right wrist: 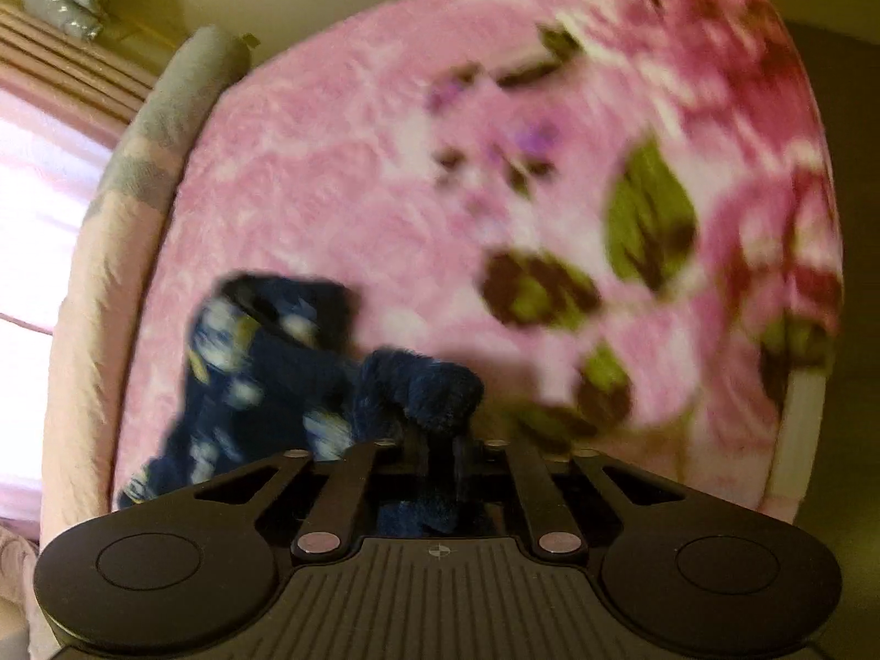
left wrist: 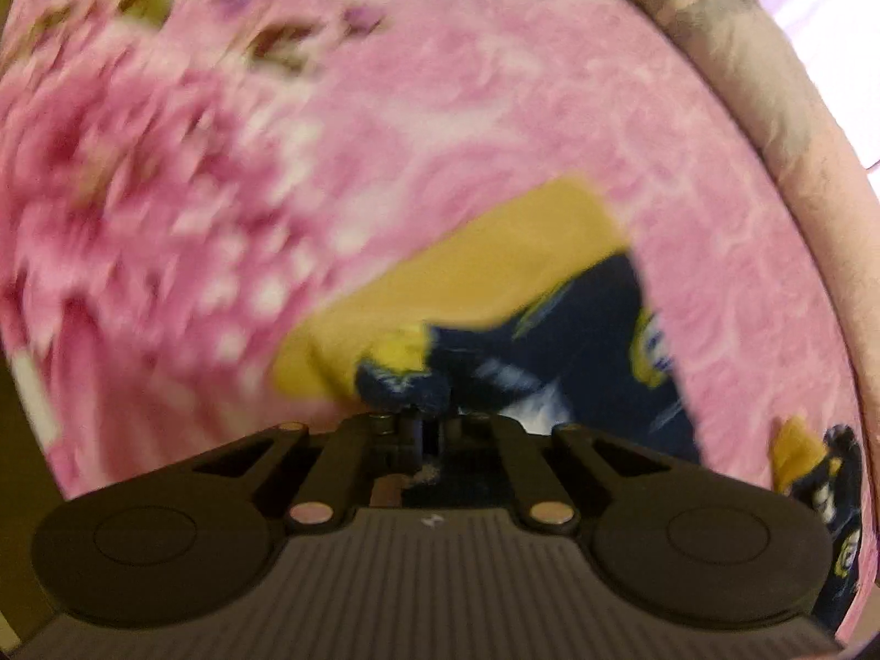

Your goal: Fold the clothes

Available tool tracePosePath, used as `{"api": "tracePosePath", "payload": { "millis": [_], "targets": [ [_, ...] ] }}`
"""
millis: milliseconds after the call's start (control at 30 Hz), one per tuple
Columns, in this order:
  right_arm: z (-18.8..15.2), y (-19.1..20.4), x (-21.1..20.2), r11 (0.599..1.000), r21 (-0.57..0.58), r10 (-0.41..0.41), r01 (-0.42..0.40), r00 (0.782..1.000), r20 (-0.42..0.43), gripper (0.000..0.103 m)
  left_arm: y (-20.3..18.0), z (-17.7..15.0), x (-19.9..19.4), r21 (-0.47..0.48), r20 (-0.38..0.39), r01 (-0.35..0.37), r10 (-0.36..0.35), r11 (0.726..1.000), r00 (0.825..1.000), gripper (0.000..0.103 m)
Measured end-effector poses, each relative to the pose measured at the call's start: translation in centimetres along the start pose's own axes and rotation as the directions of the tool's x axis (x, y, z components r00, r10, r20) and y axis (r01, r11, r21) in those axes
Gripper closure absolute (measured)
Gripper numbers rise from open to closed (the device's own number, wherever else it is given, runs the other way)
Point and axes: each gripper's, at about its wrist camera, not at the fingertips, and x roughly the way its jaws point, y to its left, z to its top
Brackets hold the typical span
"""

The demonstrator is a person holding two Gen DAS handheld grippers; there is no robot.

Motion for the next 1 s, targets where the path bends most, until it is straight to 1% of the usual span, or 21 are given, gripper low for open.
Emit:
{"api": "tracePosePath", "payload": {
  "millis": [33,100,167,200,233,300,367,433,500,533,567,600,633,700,733,800,833,900,933,1000],
  "targets": [
    [0.7,1.5,-0.4,1.000,-0.015,0.010,-0.010,1.000,0.012,0.100,-1.0,1.6,-0.6,0.000,0.025,0.023,-0.023,1.000,0.999,0.101],
    [2.7,6.0,-0.9,0.997,-0.060,0.058,-0.057,0.998,0.019,0.100,-3.0,4.7,-1.7,0.003,0.074,0.068,-0.068,0.998,0.995,0.101],
    [4.7,12.4,-0.5,0.982,-0.130,0.140,-0.136,0.990,0.018,0.100,-5.0,7.8,-2.8,0.007,0.123,0.113,-0.113,0.994,0.986,0.101],
    [5.5,16.0,-0.5,0.968,-0.170,0.190,-0.184,0.982,0.019,0.100,-6.0,9.3,-3.4,0.010,0.147,0.135,-0.135,0.991,0.980,0.101],
    [5.9,20.1,-1.0,0.947,-0.213,0.251,-0.240,0.968,0.024,0.100,-7.0,10.9,-4.0,0.014,0.171,0.157,-0.157,0.988,0.973,0.101],
    [6.7,28.3,-2.0,0.890,-0.299,0.369,-0.345,0.929,0.025,0.101,-9.0,14.0,-5.1,0.023,0.218,0.201,-0.201,0.979,0.955,0.101],
    [7.3,35.9,-3.4,0.816,-0.374,0.483,-0.441,0.876,0.020,0.101,-11.1,17.1,-6.2,0.034,0.265,0.243,-0.244,0.969,0.933,0.101],
    [7.8,41.3,-6.7,0.740,-0.414,0.594,-0.530,0.804,0.032,0.101,-12.7,20.7,-11.0,0.051,0.358,0.297,-0.295,0.954,0.886,0.101],
    [8.2,46.7,-9.9,0.652,-0.455,0.695,-0.607,0.718,0.038,0.101,-14.0,24.0,-16.1,0.074,0.442,0.344,-0.340,0.936,0.830,0.101],
    [8.5,48.9,-11.7,0.609,-0.470,0.738,-0.639,0.673,0.042,0.101,-14.3,24.9,-18.3,0.089,0.474,0.364,-0.360,0.927,0.803,0.101],
    [9.0,50.2,-13.6,0.574,-0.478,0.774,-0.665,0.631,0.050,0.101,-14.5,25.7,-20.4,0.104,0.506,0.383,-0.380,0.918,0.774,0.101],
    [9.5,51.6,-15.5,0.537,-0.485,0.807,-0.690,0.588,0.058,0.101,-14.3,25.7,-21.5,0.115,0.516,0.391,-0.391,0.913,0.762,0.101],
    [9.9,52.7,-17.3,0.506,-0.497,0.832,-0.705,0.551,0.066,0.101,-14.1,25.7,-22.6,0.127,0.525,0.398,-0.402,0.909,0.751,0.100],
    [10.8,53.0,-19.9,0.470,-0.518,0.859,-0.715,0.506,0.081,0.101,-13.7,25.6,-24.8,0.149,0.542,0.412,-0.423,0.899,0.726,0.100],
    [11.2,52.2,-20.5,0.464,-0.514,0.864,-0.721,0.496,0.085,0.101,-13.5,25.6,-25.9,0.160,0.550,0.418,-0.433,0.894,0.714,0.100],
    [11.9,49.8,-20.1,0.483,-0.488,0.855,-0.727,0.512,0.083,0.101,-12.1,22.3,-24.0,0.157,0.495,0.408,-0.429,0.900,0.756,0.100],
    [12.2,48.1,-19.6,0.502,-0.473,0.843,-0.724,0.533,0.080,0.101,-11.4,20.6,-23.0,0.155,0.465,0.402,-0.425,0.903,0.776,0.100],
    [12.6,43.0,-17.4,0.581,-0.436,0.783,-0.688,0.619,0.067,0.101,-10.0,17.3,-21.0,0.152,0.404,0.390,-0.417,0.908,0.814,0.100],
    [12.6,40.0,-15.9,0.630,-0.416,0.739,-0.656,0.670,0.063,0.101,-9.2,15.6,-19.9,0.151,0.373,0.384,-0.412,0.911,0.831,0.100],
    [12.6,33.5,-12.7,0.730,-0.379,0.629,-0.569,0.776,0.048,0.101,-7.1,10.6,-15.8,0.147,0.298,0.340,-0.369,0.929,0.880,0.100]
  ]
}}
